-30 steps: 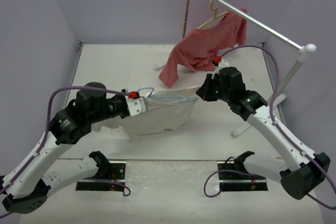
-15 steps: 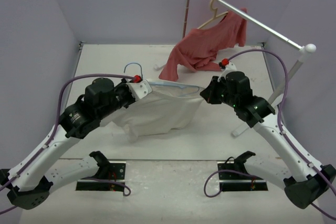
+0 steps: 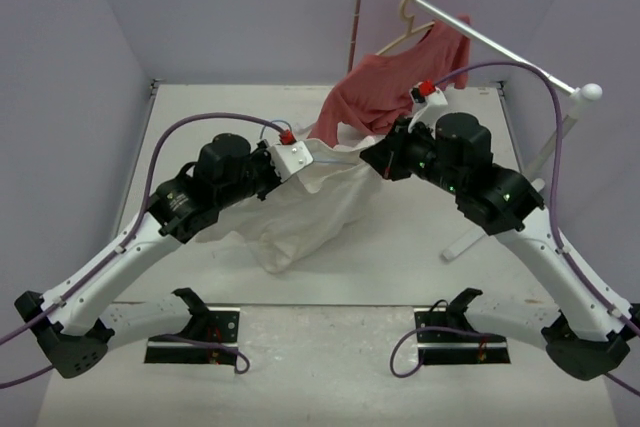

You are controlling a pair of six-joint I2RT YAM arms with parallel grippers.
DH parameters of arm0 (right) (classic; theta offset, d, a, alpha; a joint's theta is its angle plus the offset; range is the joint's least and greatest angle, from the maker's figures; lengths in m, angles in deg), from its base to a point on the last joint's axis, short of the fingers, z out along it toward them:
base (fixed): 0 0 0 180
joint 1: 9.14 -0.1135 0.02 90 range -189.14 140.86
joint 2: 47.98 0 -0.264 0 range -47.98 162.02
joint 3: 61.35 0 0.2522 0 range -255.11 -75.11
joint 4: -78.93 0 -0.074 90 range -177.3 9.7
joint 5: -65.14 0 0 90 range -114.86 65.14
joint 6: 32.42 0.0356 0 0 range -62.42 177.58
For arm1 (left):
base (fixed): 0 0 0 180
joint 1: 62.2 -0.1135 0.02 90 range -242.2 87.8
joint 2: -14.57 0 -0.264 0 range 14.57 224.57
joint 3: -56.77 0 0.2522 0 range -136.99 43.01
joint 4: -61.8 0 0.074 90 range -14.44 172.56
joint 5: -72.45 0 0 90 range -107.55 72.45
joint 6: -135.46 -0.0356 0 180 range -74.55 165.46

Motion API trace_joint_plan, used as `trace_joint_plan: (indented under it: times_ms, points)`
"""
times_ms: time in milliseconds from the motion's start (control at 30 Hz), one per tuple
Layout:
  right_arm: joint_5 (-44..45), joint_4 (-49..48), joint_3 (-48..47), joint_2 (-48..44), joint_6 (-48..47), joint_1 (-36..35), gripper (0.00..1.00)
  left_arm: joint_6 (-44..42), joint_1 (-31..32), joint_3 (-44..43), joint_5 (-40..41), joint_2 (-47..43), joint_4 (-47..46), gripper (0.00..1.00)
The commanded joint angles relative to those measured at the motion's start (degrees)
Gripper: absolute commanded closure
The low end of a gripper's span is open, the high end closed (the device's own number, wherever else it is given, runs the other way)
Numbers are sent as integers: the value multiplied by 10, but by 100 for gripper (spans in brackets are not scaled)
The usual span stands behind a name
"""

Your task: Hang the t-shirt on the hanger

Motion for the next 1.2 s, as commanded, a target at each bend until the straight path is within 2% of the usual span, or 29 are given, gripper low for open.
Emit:
trace_joint_plan:
  times_ms: [0,67,133,200,267,333,400,433,500,533,633,833,867,967,1000,1100,1167]
  points:
    - [-15,-10,-41,53,8,-50,100,54,-2,-39,-41,8,-101,100]
    - [-35,-27,-51,78,16,-75,100,78,-2,-44,-66,3,-168,100]
    - [-57,-34,-88,107,21,-103,100,82,-2,-87,-97,14,-189,100]
    - [-82,-14,-187,148,18,-124,100,68,-2,-194,-116,58,-152,100]
    - [-108,38,-316,195,5,-144,100,58,-3,-313,-143,112,-104,100]
    - [-117,94,-427,228,-5,-155,100,53,-4,-396,-179,157,-68,100]
    - [-86,110,-441,232,-13,-157,100,52,-3,-429,-211,171,-46,100]
    - [-78,93,-388,219,-14,-157,100,51,-3,-420,-225,161,-48,100]
    - [-86,35,-266,184,-12,-157,100,47,-3,-346,-236,120,-68,100]
    - [-84,21,-235,174,-7,-157,100,46,-4,-310,-232,103,-90,100]
    - [-61,-27,-151,135,5,-157,99,53,-16,-187,-228,48,-135,100]
    - [-26,-70,-54,68,-8,-156,90,91,-45,-42,-266,-31,-224,100]
    - [-31,-75,-33,58,-25,-156,86,96,-47,-13,-275,-40,-245,100]
    - [-60,-90,34,29,-67,-156,46,106,-55,50,-298,-67,-292,100]
    - [-61,-90,50,12,-81,-156,41,110,-58,66,-310,-72,-305,100]
    - [-47,-77,75,-25,-110,-156,38,115,-69,94,-335,-79,-323,100]
    - [-16,-65,87,-59,-139,-156,38,125,-71,124,-355,-88,-371,100]
